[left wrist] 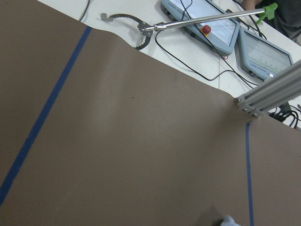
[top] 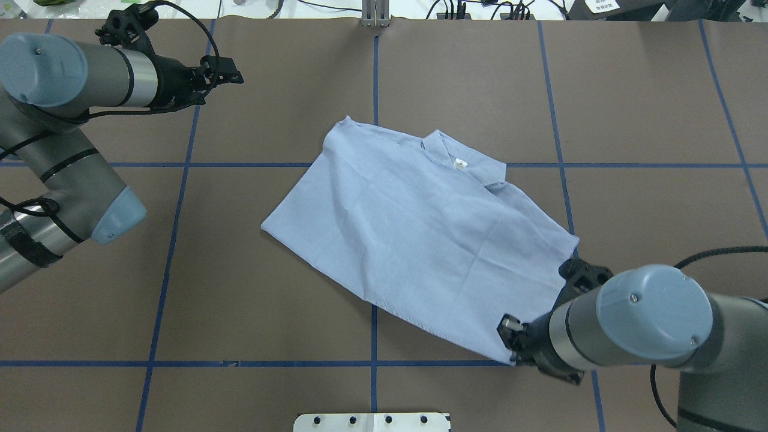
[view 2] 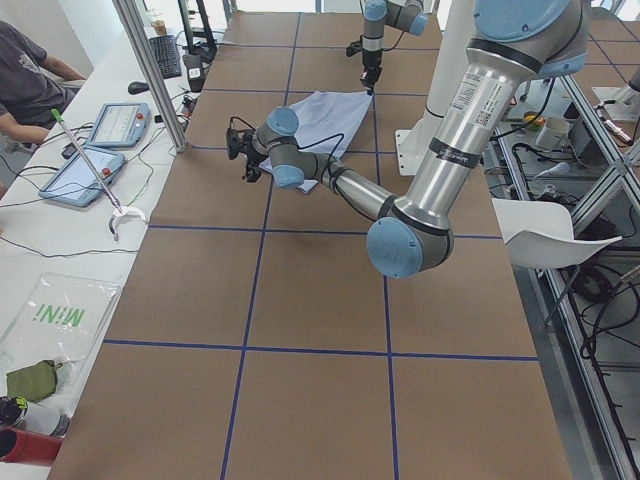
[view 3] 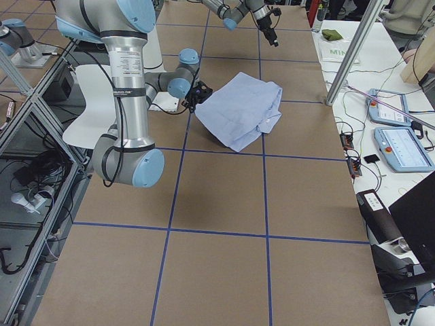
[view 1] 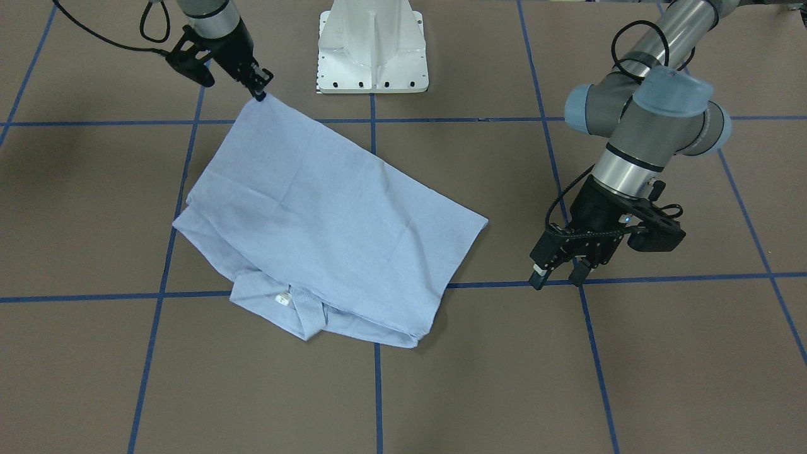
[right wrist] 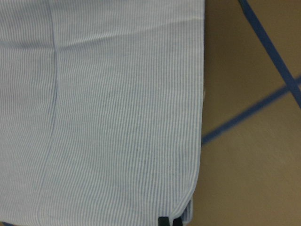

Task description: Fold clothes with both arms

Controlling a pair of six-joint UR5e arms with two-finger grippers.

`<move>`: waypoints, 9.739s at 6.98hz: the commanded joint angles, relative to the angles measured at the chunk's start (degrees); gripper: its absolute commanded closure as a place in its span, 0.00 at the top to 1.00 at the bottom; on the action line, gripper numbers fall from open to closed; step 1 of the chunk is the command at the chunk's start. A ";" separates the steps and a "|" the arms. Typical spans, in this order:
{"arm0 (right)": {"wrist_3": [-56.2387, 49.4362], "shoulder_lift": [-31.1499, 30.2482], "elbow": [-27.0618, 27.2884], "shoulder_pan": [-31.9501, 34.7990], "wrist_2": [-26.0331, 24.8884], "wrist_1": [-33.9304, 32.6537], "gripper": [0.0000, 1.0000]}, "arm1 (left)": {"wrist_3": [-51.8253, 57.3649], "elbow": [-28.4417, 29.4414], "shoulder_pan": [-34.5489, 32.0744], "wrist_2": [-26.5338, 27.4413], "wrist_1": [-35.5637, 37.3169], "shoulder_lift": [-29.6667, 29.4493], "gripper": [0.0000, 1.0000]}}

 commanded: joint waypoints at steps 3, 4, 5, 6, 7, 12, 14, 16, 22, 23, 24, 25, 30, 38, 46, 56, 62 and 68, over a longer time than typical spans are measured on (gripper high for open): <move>7.96 0.09 3.51 -6.05 5.46 -4.56 1.00 | -12.99 -13.45 7.63 -1.68 1.75 8.57 0.99; 7.53 0.44 3.16 1.30 5.54 -4.39 1.00 | -15.35 -13.63 11.23 -0.87 4.72 8.66 0.99; 5.35 5.32 0.19 10.25 5.63 -4.39 1.00 | -16.33 -13.63 15.27 2.53 5.62 8.75 0.99; -1.64 9.02 -4.19 15.74 5.28 -4.47 1.00 | -19.56 -13.63 18.18 2.91 8.85 8.31 0.95; -7.19 11.06 -7.19 19.88 5.11 -4.30 1.00 | -21.41 -13.37 22.04 5.09 11.41 7.44 0.89; -15.59 11.78 -16.97 25.37 5.46 1.23 1.00 | -21.70 -12.23 25.50 7.75 13.37 6.82 0.67; -15.59 11.78 -17.59 25.37 5.63 1.24 1.00 | -21.61 -9.25 25.59 7.84 13.28 4.72 0.63; -15.59 11.78 -18.20 25.37 5.63 1.24 1.00 | -21.61 -8.01 25.60 8.18 13.28 4.53 0.62; -15.42 11.87 -18.56 25.28 5.63 1.33 1.00 | -21.09 -7.57 24.29 8.54 13.28 4.62 0.00; -15.42 11.87 -18.64 25.28 5.63 1.33 1.00 | -18.91 -6.96 22.10 10.45 13.28 4.01 0.00; -15.33 11.87 -18.73 25.28 5.63 1.33 1.00 | -13.32 -3.12 16.86 11.17 13.37 -0.26 0.00; -15.33 11.78 -18.73 25.20 5.54 1.33 1.00 | -12.74 5.96 12.46 11.18 12.58 -6.48 0.00; -13.93 12.04 -18.64 21.95 4.58 10.91 1.00 | -5.97 33.04 5.38 11.26 -0.17 -23.77 0.71; 10.77 16.34 -21.96 -4.16 -25.56 10.91 0.97 | -5.70 10.10 4.85 4.50 2.82 -8.39 0.71; 10.86 15.83 -22.51 -5.21 -24.96 10.20 0.00 | -6.05 10.19 4.94 4.58 2.82 -8.39 0.71; 9.46 10.30 -17.42 -3.19 -23.28 5.54 1.00 | -6.41 10.28 5.12 4.67 2.82 -8.74 0.72; 13.23 10.99 -17.68 -7.15 -26.45 5.81 1.00 | -7.63 10.36 5.29 4.67 2.82 -8.74 0.72; 13.23 10.90 -19.17 -7.06 -26.18 5.46 0.66 | -7.55 10.36 5.21 4.76 2.73 -8.65 0.72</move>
